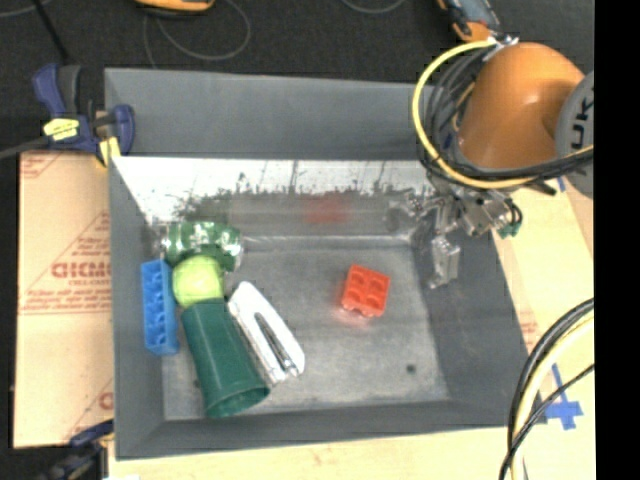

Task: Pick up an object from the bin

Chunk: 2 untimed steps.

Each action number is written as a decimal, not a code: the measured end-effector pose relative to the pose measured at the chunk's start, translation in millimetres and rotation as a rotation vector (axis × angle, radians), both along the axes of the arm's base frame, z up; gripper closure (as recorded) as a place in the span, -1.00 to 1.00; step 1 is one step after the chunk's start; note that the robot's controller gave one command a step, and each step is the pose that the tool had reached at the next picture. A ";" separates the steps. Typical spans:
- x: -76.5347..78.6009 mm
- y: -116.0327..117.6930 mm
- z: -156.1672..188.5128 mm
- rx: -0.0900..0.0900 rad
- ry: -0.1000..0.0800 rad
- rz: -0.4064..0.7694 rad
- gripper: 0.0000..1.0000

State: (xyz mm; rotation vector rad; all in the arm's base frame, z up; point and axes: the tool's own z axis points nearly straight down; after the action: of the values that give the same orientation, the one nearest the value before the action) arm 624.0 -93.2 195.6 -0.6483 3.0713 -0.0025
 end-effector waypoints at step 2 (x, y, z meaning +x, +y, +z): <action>11.6 28.5 -32.8 -0.002 -0.006 0.306 -1.00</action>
Offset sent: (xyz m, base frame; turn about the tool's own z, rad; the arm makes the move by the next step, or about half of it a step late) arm 0.0093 0.0458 -0.0647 -0.3715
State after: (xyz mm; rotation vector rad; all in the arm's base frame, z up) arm 635.6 -64.7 162.8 -1.1060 2.9315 -0.0076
